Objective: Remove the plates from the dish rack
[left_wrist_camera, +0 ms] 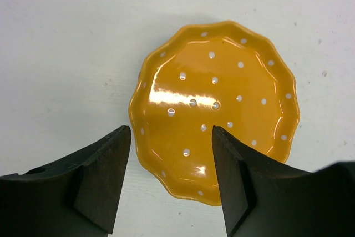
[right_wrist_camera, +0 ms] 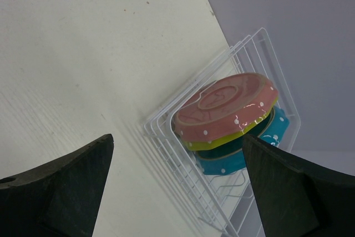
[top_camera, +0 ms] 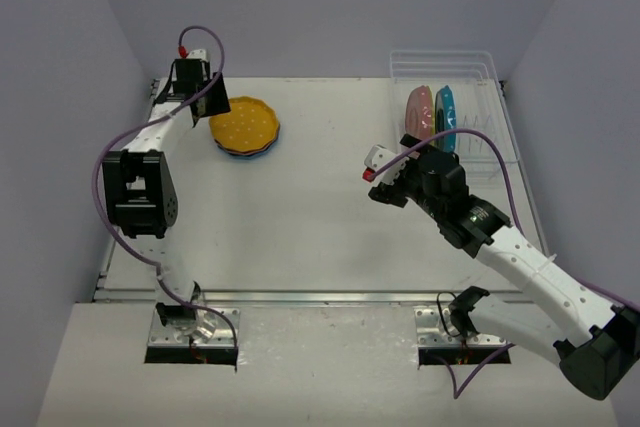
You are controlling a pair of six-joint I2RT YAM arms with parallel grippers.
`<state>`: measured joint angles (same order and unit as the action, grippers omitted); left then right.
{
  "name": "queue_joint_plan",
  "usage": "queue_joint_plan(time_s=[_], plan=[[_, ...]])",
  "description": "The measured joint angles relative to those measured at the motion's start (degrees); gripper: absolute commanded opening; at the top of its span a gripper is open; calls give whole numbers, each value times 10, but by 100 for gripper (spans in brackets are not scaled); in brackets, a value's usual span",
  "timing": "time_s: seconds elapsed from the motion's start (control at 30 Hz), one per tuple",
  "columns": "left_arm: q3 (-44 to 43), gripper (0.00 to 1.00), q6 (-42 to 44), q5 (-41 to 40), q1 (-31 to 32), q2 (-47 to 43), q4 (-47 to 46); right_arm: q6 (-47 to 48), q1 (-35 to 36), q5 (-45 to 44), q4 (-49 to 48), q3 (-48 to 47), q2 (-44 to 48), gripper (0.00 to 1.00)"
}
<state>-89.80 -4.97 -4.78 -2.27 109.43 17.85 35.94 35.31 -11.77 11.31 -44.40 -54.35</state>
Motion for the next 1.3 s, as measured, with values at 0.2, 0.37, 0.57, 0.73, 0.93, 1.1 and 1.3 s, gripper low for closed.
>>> queue_joint_plan(time_s=[0.2,0.37,0.57,0.73,0.93,1.1,1.3], plan=[[9,51,31,-44,3,-24,-8,-18,-22,-5,9,-12,-5,99],[100,54,37,21,1,-124,-17,-116,-156,20,88,-152,-90,99],[190,56,52,105,4,-287,-36,-241,-315,101,174,-281,-173,93],[245,57,67,144,5,-394,-43,-301,-380,152,212,-344,-266,90],[285,58,77,150,8,-430,-35,-332,-385,166,248,-383,-367,86],[302,58,74,154,8,-430,-21,-342,-385,161,245,-414,-419,83],[309,58,71,160,8,-430,-23,-345,-385,147,219,-427,-448,74]])
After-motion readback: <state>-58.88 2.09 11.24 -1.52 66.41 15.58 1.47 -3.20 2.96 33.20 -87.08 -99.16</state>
